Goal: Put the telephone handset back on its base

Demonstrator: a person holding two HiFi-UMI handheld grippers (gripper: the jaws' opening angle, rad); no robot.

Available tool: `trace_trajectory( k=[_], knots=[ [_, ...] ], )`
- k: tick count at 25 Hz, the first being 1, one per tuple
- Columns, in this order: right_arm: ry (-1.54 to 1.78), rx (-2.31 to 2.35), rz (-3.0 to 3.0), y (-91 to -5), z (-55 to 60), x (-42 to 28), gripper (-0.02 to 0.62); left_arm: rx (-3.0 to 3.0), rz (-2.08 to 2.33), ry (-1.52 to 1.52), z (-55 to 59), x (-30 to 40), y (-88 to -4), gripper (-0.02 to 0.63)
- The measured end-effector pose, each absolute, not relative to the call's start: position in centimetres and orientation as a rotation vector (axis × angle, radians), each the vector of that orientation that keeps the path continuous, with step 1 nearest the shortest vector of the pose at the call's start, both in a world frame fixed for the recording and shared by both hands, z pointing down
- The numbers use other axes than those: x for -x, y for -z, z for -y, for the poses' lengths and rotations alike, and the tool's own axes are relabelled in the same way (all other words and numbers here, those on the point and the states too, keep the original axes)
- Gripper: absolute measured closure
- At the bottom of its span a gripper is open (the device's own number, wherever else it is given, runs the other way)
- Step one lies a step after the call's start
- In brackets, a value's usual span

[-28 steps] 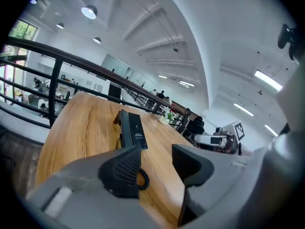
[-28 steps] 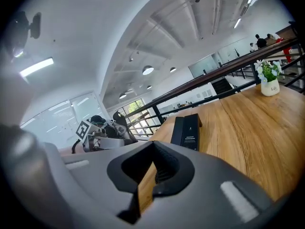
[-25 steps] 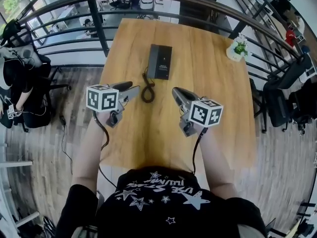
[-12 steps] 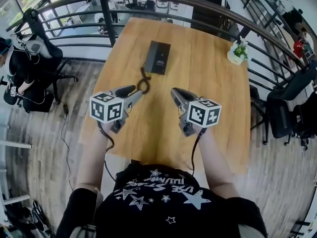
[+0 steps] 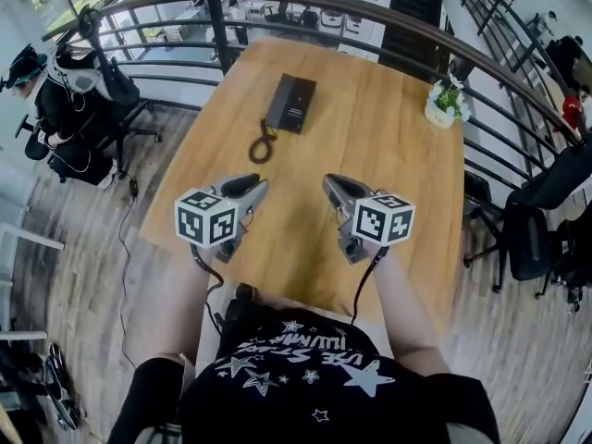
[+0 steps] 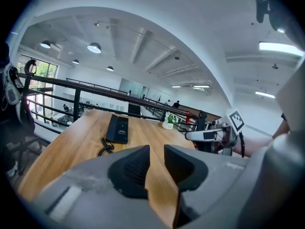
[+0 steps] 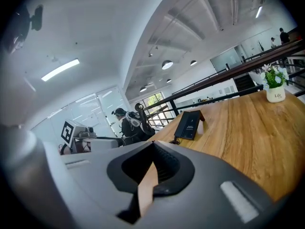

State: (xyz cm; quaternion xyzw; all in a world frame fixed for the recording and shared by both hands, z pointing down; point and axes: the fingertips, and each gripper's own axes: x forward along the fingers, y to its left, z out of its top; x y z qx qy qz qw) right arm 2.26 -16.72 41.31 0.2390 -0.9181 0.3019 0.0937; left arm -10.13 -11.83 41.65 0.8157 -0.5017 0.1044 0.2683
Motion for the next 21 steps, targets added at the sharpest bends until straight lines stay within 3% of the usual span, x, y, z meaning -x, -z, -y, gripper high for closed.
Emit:
trace_trajectory(
  k=[9, 18, 21],
  knots=[
    [-0.850, -0.512, 2.735, -41.9, 14.1, -6.0, 0.596, -2.065, 1.476, -0.239, 6.8, 6.1, -43.4, 0.508],
    [-0.871, -0.433, 2.736, -42.5, 11.6, -6.9, 0.597, -1.980, 1.539, -0.230, 1.9, 4.7, -44.5, 0.604],
    [-0.860, -0.417, 2.734, -42.5, 10.8, -7.1, 0.597, -1.949, 1.535, -0.240, 0.1, 4.5, -45.4, 0.604]
  ],
)
